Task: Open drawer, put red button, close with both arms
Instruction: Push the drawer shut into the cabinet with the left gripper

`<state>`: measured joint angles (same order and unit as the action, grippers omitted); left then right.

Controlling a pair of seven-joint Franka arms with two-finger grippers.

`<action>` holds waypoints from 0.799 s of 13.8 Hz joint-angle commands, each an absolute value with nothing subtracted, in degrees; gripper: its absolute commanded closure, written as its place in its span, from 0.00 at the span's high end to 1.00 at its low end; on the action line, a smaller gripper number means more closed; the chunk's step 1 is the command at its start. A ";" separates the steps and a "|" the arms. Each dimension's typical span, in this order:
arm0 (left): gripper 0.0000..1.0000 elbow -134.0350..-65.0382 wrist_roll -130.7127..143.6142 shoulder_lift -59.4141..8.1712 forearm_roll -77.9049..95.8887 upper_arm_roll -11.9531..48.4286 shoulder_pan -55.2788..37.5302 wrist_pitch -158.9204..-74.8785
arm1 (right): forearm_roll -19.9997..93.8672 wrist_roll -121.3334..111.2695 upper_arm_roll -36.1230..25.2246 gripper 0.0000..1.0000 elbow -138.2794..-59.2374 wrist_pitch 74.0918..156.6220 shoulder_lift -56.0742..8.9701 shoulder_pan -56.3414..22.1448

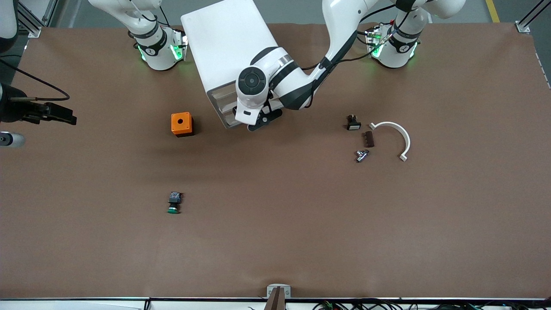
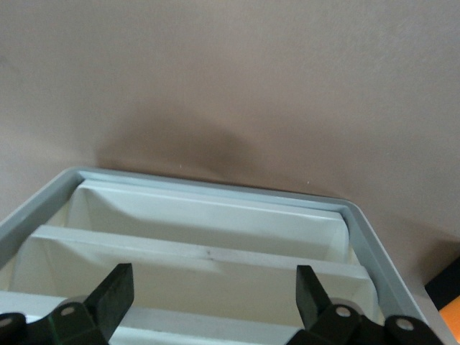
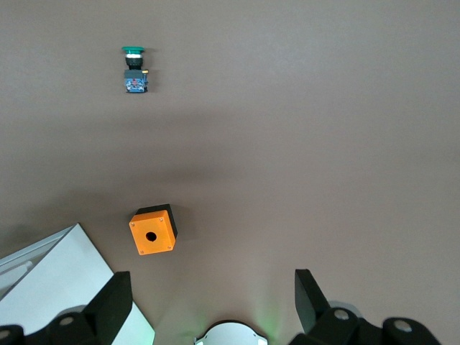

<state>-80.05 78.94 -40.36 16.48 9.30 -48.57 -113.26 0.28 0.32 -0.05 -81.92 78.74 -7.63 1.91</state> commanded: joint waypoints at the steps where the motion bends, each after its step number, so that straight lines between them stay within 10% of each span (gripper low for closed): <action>1: 0.99 -80.24 78.23 -41.13 21.34 9.58 -47.90 -113.47 | 1.58 0.53 0.26 1.00 -81.91 78.48 -5.02 2.02; 11: 0.99 -80.07 78.13 -41.05 25.74 9.49 -46.58 -113.64 | 2.73 0.53 0.00 1.00 -82.00 78.05 -4.83 2.20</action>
